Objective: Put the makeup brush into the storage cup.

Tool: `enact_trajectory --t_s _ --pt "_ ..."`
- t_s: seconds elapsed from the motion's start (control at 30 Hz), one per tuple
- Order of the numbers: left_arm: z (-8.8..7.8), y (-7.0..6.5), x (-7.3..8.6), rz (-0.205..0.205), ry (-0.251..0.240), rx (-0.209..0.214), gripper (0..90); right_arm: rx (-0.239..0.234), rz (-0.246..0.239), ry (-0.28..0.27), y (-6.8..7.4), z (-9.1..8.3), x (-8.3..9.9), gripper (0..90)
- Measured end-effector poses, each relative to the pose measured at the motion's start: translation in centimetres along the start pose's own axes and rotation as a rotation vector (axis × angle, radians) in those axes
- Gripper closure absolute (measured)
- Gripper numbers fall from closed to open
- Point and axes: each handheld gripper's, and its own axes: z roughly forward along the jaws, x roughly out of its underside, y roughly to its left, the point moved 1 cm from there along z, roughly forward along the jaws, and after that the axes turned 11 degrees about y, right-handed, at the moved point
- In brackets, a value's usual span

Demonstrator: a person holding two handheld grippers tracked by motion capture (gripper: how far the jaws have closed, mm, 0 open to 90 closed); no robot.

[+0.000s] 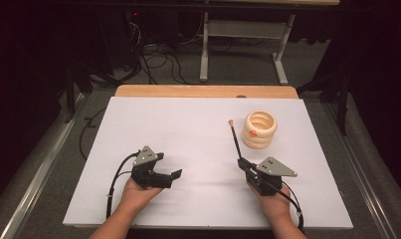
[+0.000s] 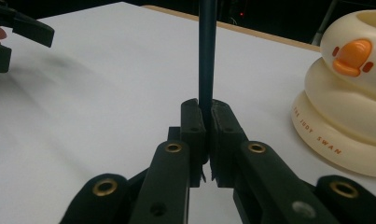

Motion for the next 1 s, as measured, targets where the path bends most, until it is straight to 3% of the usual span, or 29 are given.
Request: enact_trajectory --t_s 0.33,1.0 --pt "0.0 -0.1 0.0 -0.005 -0.008 0.008 8.8 -0.027 -0.005 -0.006 1.1 0.1 -0.3 87.6" --pt "-0.1 -0.3 0.0 0.011 -0.012 0.018 10.4 -0.095 -0.075 -0.03 4.4 1.2 -1.4 87.6"
